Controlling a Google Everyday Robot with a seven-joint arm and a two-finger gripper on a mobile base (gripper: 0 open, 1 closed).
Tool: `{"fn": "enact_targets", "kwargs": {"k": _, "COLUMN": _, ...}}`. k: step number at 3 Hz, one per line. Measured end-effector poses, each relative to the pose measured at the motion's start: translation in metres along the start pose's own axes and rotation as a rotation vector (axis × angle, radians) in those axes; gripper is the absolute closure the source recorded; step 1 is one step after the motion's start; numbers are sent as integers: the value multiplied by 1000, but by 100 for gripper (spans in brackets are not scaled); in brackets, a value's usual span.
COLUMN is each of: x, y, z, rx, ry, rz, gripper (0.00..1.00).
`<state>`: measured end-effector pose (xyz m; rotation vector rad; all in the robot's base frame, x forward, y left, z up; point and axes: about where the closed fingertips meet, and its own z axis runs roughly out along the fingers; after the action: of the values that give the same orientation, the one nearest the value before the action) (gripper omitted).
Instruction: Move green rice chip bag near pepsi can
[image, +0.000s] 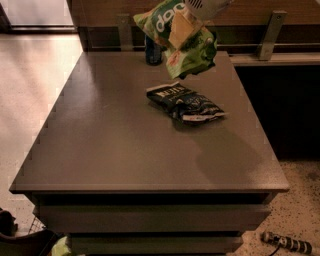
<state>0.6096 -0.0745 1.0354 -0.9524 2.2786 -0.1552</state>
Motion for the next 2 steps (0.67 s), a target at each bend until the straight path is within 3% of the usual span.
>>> {"fn": "enact_targets", "kwargs": {"k": 1, "x": 2, "y": -6, "z": 4, "rx": 0, "ry": 4, "rz": 43, "gripper": 100}}
{"fn": "enact_targets", "kwargs": {"k": 2, "x": 4, "y": -44, "z": 32, "rx": 14, "ry": -3, "rz": 179, "gripper": 100}}
